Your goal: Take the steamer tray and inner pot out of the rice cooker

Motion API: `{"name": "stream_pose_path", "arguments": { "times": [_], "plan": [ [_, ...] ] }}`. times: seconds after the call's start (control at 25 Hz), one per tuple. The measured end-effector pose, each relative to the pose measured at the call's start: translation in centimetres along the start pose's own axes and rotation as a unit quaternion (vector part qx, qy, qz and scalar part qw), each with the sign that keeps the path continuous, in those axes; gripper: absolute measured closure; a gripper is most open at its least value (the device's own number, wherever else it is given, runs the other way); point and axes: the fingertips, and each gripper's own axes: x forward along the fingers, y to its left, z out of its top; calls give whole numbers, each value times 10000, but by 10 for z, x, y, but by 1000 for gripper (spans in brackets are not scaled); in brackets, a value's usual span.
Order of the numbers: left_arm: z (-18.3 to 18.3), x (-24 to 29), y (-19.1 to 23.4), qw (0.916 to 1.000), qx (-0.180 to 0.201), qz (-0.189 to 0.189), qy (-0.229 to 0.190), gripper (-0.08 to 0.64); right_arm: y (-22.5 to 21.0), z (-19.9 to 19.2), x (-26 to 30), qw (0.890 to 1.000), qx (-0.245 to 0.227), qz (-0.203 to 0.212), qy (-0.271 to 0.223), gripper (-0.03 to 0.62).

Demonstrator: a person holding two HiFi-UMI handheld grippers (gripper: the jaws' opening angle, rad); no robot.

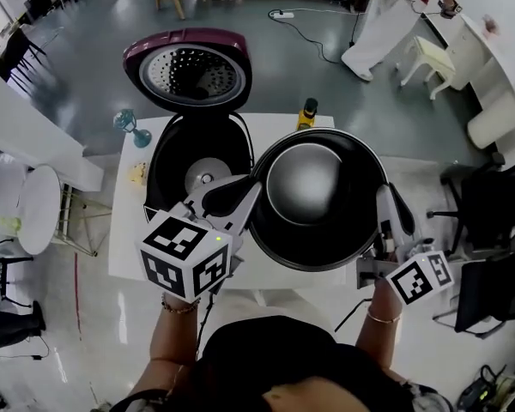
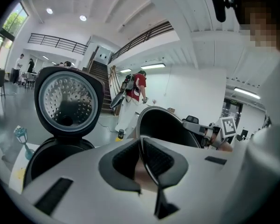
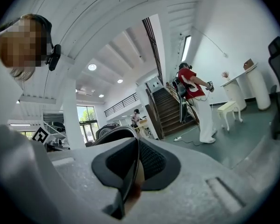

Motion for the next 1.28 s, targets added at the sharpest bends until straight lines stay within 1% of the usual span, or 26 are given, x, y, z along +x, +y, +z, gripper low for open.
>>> {"name": "stream_pose_path", "arguments": {
  "times": [0.12, 0.32, 0.52, 0.72, 0.88, 1.08, 1.28],
  "plan": [
    [-18, 13, -14, 9999, -53, 5, 139, 529, -19, -8, -15, 9999, 91, -86, 107, 566],
    [-50, 29, -29, 9987, -299, -163, 367, 528, -43, -26, -33, 9989, 201, -206, 379, 565],
    [-80, 37, -37, 9971, -440, -68, 624, 528, -59, -49, -48, 9969, 373, -268, 632, 565],
    [-112, 41, -38, 9935, -761, -56, 848, 528, -69, -73, -56, 9939, 491, -307, 937, 565],
    [-134, 44, -40, 9914, -760, 99, 1065, 528, -76, -91, -65, 9911, 605, -353, 1135, 565],
    [-160, 48, -47, 9870, -928, 122, 1307, 528, -89, -110, -71, 9866, 787, -363, 1380, 565],
    [-182, 49, -49, 9823, -1007, 147, 1574, 528, -97, -127, -79, 9824, 910, -414, 1580, 565]
  ]
}}
